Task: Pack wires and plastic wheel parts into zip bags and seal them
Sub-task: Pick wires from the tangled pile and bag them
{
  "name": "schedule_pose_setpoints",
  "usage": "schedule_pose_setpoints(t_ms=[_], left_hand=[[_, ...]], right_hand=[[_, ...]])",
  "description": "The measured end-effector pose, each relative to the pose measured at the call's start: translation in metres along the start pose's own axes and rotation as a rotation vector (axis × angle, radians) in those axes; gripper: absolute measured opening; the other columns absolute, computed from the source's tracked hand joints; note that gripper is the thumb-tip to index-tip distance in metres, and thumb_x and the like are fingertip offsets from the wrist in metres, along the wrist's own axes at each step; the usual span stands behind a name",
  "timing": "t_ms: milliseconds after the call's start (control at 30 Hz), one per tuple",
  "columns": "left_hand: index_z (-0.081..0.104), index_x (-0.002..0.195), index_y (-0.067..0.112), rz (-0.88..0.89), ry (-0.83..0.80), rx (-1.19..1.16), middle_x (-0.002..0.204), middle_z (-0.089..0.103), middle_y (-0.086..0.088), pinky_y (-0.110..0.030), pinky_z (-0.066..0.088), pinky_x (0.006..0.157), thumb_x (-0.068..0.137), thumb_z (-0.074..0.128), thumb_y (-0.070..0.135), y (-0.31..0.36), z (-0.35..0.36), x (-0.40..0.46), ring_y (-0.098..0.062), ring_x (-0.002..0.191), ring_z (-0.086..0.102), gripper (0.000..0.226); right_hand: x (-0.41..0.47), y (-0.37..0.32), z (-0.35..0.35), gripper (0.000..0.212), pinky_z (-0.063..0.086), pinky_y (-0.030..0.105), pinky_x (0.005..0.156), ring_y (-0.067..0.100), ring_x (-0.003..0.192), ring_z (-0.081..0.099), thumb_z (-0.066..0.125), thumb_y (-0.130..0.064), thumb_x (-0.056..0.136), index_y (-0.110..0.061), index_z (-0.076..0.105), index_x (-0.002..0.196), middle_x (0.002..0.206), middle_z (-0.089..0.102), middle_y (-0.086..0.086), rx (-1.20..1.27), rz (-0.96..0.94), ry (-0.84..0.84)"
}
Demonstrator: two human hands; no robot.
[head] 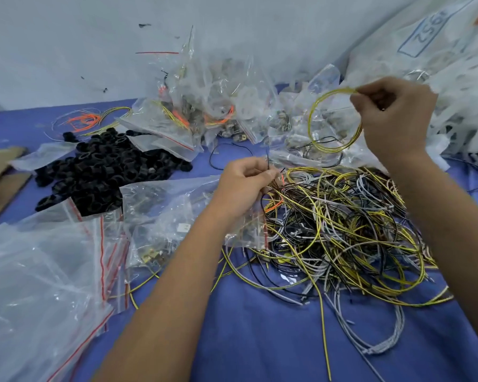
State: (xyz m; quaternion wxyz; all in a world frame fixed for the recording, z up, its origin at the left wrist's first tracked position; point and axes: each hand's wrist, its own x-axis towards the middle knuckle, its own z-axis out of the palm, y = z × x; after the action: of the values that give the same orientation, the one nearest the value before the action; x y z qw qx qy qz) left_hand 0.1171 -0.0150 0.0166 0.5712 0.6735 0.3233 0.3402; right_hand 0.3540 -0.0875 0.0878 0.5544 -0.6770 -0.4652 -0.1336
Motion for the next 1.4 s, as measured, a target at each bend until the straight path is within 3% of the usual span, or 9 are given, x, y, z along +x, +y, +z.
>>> schedule_pose_setpoints(t_ms=[167,333,433,567,667,800,900,1200,1400], left_hand=[[0.066,0.082,0.026,0.056,0.338,0.43,0.081,0.067,0.01,-0.023,0.046,0.065,0.085,0.079,0.038,0.008,0.0,-0.002,-0.005,0.073,0.062,0.018],[0.052,0.095,0.018,-0.049,0.264,0.915,0.094,0.057,-0.002,-0.032,0.031,0.055,0.072,0.083,0.037,0.007,0.002,-0.014,-0.026,0.088,0.057,0.043],[0.058,0.081,0.012,-0.018,0.345,0.792,0.079,0.064,-0.006,-0.03,0.037,0.051,0.079,0.071,0.022,0.009,-0.013,-0.015,-0.029,0.078,0.062,0.017],[0.062,0.076,-0.004,-0.125,0.343,0.351,0.056,0.059,-0.004,-0.041,0.058,0.049,0.081,0.059,0.01,0.013,-0.036,-0.016,-0.018,0.044,0.064,0.015],[0.064,0.066,0.002,-0.194,0.293,0.149,0.055,0.057,-0.006,-0.031,0.056,0.05,0.084,0.055,0.005,0.02,-0.047,-0.017,-0.02,0.046,0.058,0.021],[0.063,0.075,-0.003,-0.075,0.229,0.396,0.056,0.061,-0.004,-0.034,0.06,0.053,0.084,0.054,0.01,0.04,-0.052,-0.02,-0.017,0.043,0.065,0.019],[0.061,0.075,0.006,0.086,0.186,0.667,0.055,0.068,-0.004,-0.027,0.056,0.054,0.083,0.058,0.011,0.063,-0.047,-0.02,-0.014,0.044,0.068,0.011],[0.064,0.083,0.001,0.051,-0.081,0.55,0.057,0.068,-0.01,-0.031,0.056,0.048,0.085,0.06,0.0,0.094,-0.043,-0.016,-0.02,0.046,0.067,0.004],[0.063,0.085,-0.003,0.003,-0.165,0.34,0.058,0.062,-0.011,-0.023,0.05,0.044,0.089,0.062,-0.006,0.096,-0.046,-0.021,-0.017,0.045,0.061,0.006]], right_hand=[[-0.004,-0.012,0.005,0.018,0.055,0.024,0.067,0.011,0.067,0.069,0.074,-0.028,0.082,-0.014,0.079,0.092,0.076,0.074,0.001,0.135,0.106,0.023],[-0.017,-0.037,0.019,0.005,0.044,0.026,0.054,0.014,0.054,0.058,0.076,-0.021,0.079,-0.021,0.075,0.075,0.064,0.069,0.001,0.423,0.3,0.048],[-0.027,-0.048,0.028,0.012,0.041,0.023,0.05,0.012,0.049,0.054,0.076,-0.016,0.08,-0.022,0.073,0.069,0.061,0.068,0.001,0.426,0.299,-0.073],[-0.038,-0.057,0.034,0.008,0.041,0.023,0.05,0.007,0.047,0.054,0.078,-0.017,0.079,-0.019,0.075,0.072,0.063,0.07,0.005,0.319,0.253,-0.232],[-0.049,-0.065,0.038,0.007,0.042,0.022,0.049,0.004,0.044,0.053,0.078,-0.013,0.082,-0.015,0.077,0.076,0.061,0.069,0.003,0.236,0.201,-0.345],[-0.061,-0.077,0.046,0.005,0.053,0.029,0.061,0.017,0.059,0.068,0.077,-0.015,0.082,-0.016,0.078,0.077,0.064,0.071,0.001,0.063,0.117,-0.395],[-0.067,-0.086,0.055,0.01,0.048,0.021,0.055,0.002,0.05,0.058,0.076,-0.016,0.081,-0.02,0.076,0.072,0.06,0.068,-0.004,0.03,0.102,-0.432],[-0.078,-0.099,0.068,0.035,0.043,0.022,0.043,0.012,0.046,0.049,0.049,0.02,0.084,-0.007,0.065,0.067,0.055,0.055,0.005,0.457,0.403,-0.939],[-0.097,-0.101,0.088,0.026,0.051,0.037,0.065,0.028,0.076,0.056,0.036,0.012,0.098,0.014,0.054,0.08,0.077,0.055,0.02,0.774,0.582,-1.069]])
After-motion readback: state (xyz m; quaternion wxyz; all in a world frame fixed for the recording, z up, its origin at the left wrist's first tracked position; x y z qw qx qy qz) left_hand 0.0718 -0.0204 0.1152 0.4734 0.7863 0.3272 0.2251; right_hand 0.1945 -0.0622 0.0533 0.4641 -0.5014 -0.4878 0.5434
